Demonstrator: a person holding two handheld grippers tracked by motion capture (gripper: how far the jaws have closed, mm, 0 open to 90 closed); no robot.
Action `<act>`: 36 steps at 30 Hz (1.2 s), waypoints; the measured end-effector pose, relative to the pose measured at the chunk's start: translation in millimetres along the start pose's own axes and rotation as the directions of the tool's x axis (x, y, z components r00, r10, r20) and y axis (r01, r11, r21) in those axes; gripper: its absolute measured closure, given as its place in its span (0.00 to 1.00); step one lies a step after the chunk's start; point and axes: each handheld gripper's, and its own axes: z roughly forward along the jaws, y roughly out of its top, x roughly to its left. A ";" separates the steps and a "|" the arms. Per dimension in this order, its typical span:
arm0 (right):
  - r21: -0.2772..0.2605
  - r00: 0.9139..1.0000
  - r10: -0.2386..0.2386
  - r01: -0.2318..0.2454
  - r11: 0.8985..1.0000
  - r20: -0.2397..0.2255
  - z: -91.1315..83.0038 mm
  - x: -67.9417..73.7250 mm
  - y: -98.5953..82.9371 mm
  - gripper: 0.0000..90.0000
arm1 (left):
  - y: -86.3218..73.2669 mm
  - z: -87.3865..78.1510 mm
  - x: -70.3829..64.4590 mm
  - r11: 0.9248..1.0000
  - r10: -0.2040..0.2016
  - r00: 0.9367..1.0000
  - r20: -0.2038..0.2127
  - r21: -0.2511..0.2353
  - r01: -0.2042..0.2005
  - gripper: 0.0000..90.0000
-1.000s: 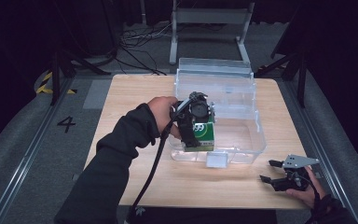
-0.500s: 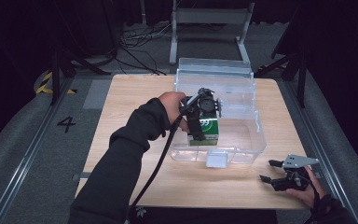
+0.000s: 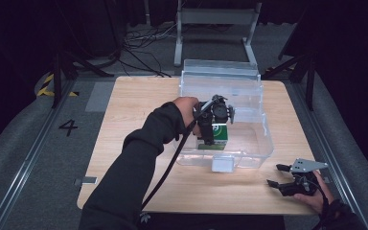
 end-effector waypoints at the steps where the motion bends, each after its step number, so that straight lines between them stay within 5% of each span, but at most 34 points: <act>1: 0.000 1.000 0.000 0.000 1.000 0.000 0.0 0.0 0.0 0.26 | -1.9 -0.1 1.3 1.000 0.002 1.000 0.006 -0.004 -0.002 0.19; 5: -0.001 1.000 -0.001 0.001 1.000 0.001 0.1 0.0 0.0 0.26 | -8.7 3.6 4.9 1.000 -0.008 1.000 -0.010 0.008 0.008 0.19; 11: 0.000 1.000 0.002 -0.002 1.000 0.000 0.0 0.0 0.0 0.26 | -16.5 8.3 11.1 1.000 -0.031 0.999 0.021 -0.005 0.031 0.19; 16: -0.001 1.000 0.002 -0.002 1.000 0.000 0.0 -0.1 0.0 0.26 | -25.5 6.4 16.0 0.999 -0.052 0.999 -0.013 0.005 0.052 0.19; 36: -0.001 1.000 0.002 -0.002 1.000 -0.001 -0.1 0.0 0.0 0.26 | -37.7 37.1 20.9 0.996 -0.056 0.998 0.003 0.065 0.056 0.19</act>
